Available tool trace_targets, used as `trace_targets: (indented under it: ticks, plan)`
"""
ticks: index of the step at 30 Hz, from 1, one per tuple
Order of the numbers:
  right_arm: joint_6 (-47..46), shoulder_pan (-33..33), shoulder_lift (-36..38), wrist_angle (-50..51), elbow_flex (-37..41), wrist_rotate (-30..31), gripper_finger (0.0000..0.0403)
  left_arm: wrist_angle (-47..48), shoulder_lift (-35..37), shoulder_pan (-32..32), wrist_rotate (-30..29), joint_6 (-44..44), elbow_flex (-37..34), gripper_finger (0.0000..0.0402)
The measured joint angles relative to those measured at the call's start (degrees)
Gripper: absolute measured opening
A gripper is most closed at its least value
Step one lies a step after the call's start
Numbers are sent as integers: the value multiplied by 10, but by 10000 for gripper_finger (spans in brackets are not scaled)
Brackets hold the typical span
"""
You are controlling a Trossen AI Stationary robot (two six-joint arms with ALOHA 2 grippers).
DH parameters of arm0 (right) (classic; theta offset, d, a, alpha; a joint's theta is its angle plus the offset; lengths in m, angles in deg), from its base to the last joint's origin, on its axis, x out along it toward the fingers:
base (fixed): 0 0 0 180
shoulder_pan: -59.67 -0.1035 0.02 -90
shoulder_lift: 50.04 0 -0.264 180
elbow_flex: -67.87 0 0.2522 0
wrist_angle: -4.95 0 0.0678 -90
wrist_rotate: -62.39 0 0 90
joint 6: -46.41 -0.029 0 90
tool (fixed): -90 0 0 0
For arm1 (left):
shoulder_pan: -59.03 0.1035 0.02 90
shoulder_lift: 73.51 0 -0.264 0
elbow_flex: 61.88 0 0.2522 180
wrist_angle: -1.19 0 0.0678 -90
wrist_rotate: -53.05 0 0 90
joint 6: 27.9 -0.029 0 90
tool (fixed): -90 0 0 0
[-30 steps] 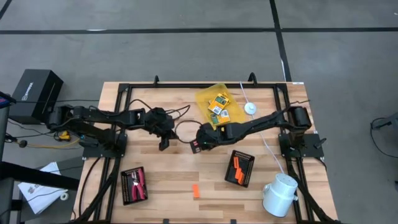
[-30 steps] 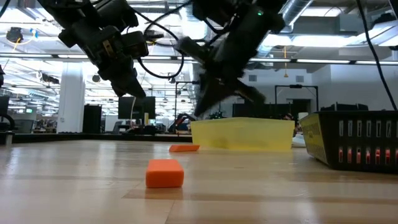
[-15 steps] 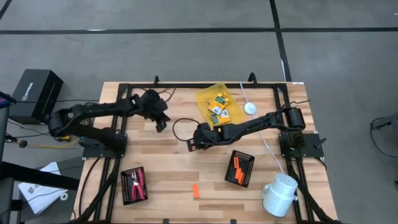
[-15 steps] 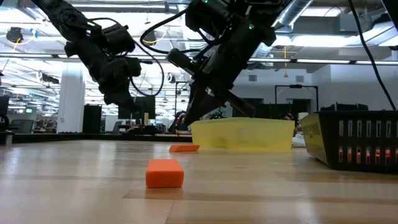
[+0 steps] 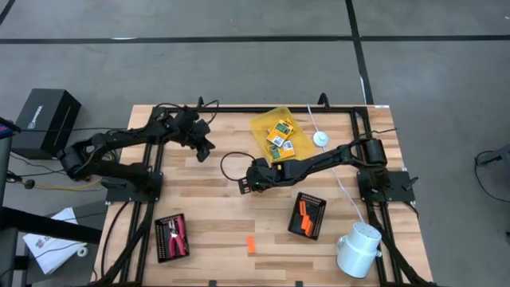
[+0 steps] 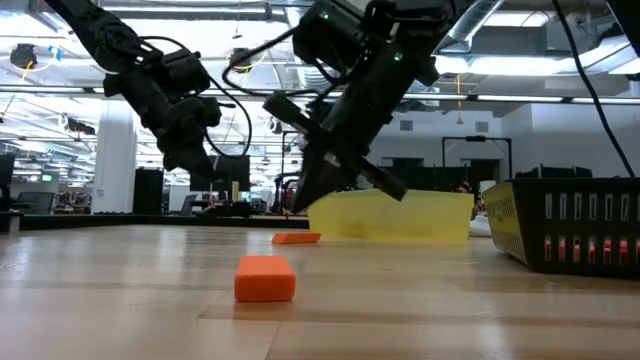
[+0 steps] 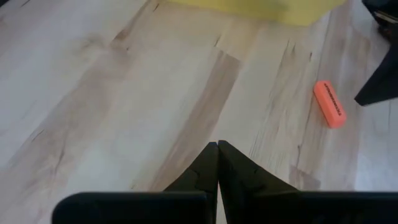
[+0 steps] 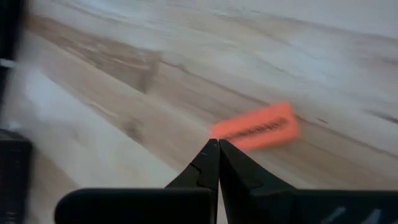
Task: Pick & Place School Supplies
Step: Put the orange eraser into the right black bin
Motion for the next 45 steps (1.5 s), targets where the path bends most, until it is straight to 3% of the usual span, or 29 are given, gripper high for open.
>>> trace_targets:
  ticks: [18,45]
  plan:
    - [-2,8,-27,-37,-1,-25,0,20,0,0,0,-28,0,0]
    - [-2,7,-28,-5,-1,-73,0,23,0,0,-1,-37,0,0]
